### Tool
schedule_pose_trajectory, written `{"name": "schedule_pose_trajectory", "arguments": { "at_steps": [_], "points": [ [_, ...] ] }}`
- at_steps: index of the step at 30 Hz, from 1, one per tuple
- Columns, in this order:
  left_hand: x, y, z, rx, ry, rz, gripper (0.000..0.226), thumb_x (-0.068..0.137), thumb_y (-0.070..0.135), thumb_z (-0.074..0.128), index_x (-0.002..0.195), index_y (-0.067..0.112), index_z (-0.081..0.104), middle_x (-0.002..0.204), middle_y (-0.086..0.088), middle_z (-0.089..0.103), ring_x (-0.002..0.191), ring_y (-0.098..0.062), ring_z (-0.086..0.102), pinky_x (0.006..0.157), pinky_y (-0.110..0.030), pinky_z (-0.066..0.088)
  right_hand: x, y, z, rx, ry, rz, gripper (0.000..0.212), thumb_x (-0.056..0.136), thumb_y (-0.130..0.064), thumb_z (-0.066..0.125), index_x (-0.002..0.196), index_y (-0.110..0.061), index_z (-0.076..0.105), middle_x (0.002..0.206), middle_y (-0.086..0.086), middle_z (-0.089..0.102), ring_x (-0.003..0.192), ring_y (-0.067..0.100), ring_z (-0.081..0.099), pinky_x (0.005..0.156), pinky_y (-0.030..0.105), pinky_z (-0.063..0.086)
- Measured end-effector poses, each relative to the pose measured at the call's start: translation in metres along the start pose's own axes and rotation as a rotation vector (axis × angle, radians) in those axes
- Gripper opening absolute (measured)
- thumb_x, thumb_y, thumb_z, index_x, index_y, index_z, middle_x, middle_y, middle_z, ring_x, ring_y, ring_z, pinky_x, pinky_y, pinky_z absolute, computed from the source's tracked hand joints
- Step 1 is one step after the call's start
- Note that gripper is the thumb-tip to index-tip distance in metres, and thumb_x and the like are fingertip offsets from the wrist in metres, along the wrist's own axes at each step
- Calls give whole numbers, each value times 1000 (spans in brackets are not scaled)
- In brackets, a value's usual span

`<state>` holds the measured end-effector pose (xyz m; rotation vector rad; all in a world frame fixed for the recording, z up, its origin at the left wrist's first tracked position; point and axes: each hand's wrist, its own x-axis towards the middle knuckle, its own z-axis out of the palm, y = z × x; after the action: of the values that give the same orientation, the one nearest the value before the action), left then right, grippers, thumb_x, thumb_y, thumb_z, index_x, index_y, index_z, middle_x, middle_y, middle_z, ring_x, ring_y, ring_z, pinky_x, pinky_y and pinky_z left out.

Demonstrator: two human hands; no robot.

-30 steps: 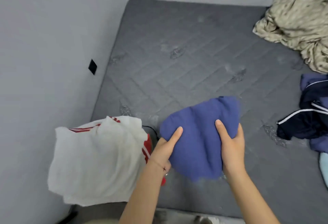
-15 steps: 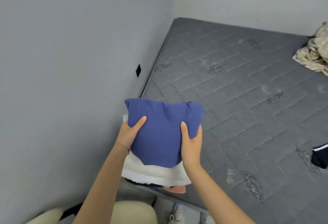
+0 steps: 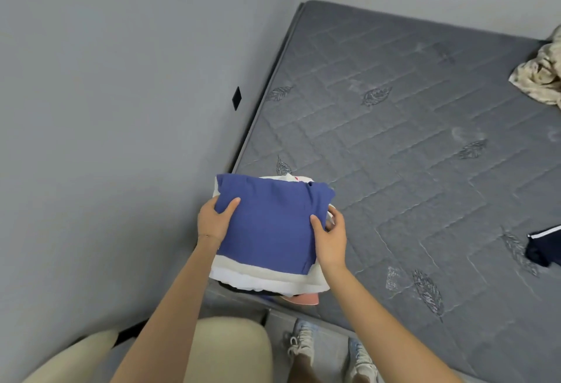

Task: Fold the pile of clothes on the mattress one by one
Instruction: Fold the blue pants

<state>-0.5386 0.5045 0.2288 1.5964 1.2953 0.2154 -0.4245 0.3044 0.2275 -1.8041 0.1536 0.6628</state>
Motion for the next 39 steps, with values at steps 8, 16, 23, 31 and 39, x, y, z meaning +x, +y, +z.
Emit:
{"name": "schedule_pose_trajectory", "arguments": {
  "at_steps": [8,16,23,31,39],
  "points": [
    [-34,26,3,326,223,219,64,84,33,71,137,9,45,137,-14,47,127,-31,42,107,-43,35,3,-17,-38,-149,-37,-28,43,89,-24,65,129,-22,49,90,-8,63,88,12,61,85,32,48],
    [-96,100,89,745,-21,676,60,91,44,58,144,24,40,154,-7,29,146,-28,12,117,-47,8,6,-55,-172,-511,64,-285,61,86,-40,67,140,-22,45,128,3,60,118,22,55,93,34,44],
    [-196,160,232,794,-109,848,65,88,54,58,145,27,40,155,-2,30,147,-22,11,117,-45,2,-14,-52,-354,-838,123,-407,70,89,-49,61,148,-23,34,147,2,44,140,24,31,109,39,31],
    [-348,197,408,801,-272,993,70,87,61,51,148,33,31,158,1,21,148,-19,4,117,-47,-3,-51,-9,-566,-1057,246,-327,77,88,-61,50,152,-30,22,158,2,22,148,24,8,117,42,8],
    [-423,231,522,953,-357,1204,73,88,68,41,150,37,20,160,3,13,149,-19,-3,116,-48,-10,-54,19,-706,-1140,337,-177,77,91,-64,42,154,-33,9,162,1,9,149,25,0,118,47,2]
  ]
}}
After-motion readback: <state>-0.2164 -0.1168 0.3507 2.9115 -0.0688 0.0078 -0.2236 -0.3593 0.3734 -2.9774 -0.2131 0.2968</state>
